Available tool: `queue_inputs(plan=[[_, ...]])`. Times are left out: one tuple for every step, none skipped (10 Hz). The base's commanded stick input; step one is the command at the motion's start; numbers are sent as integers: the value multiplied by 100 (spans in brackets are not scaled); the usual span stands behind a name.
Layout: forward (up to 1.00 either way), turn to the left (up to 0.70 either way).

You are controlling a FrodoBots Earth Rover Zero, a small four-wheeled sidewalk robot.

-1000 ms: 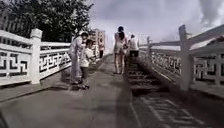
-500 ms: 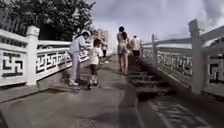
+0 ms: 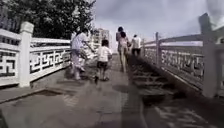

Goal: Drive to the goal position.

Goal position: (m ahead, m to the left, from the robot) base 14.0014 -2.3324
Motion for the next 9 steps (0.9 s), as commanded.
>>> queue_inputs(plan=[[45, 0], [45, 0], [45, 0], [45, 0], [45, 0], [45, 0], [45, 0], [45, 0], [45, 0]])
